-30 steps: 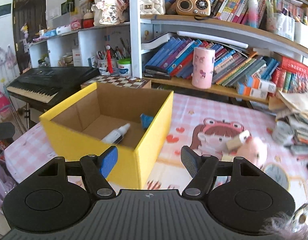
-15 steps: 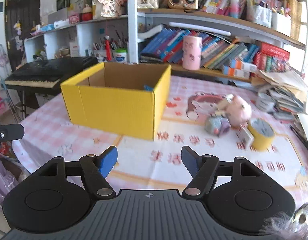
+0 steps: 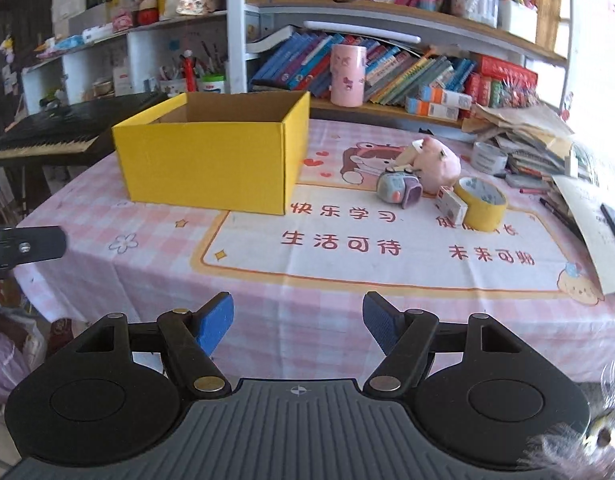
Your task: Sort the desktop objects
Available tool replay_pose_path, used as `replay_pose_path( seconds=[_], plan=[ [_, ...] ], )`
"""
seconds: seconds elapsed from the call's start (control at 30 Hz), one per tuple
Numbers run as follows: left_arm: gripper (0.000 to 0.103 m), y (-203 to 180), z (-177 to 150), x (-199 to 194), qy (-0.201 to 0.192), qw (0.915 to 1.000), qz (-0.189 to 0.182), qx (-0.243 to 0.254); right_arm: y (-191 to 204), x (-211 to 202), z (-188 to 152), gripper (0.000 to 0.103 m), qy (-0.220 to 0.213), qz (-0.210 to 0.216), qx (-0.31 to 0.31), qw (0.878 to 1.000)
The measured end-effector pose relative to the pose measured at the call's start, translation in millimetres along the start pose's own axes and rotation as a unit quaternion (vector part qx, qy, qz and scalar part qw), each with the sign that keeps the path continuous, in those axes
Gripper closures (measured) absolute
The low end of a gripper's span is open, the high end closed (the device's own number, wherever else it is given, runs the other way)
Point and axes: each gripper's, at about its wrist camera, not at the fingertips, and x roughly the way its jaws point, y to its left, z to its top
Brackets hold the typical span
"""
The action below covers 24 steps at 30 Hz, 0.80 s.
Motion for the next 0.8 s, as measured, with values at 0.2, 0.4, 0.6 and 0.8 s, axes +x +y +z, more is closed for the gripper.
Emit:
replay_pose_path(
  seconds=[0.2, 0.4, 0.6, 0.8],
  plan=[
    [0.014, -20, -8, 6, 0.021, 0.9987, -0.033, 0.033, -2, -8, -4, 0.032, -0.001, -0.015, -0.008, 1.0],
    [0.014, -34, -11, 15, 0.031, 0.9968, -0.063, 0.038, -13, -13, -10, 0.032, 0.009, -0.04, -0.001, 0.999],
    [0.014, -51, -10, 20, 0.034, 0.9942, -0.088, 0.052, -32, -17, -16, 0.031, 0.023, -0.069, 0.021, 0.997],
    [0.014, -68, -6, 31, 0.038, 0.9923, -0.1, 0.062, -48, -15, -17, 0.03, 0.032, -0.086, 0.033, 0.995]
  ],
)
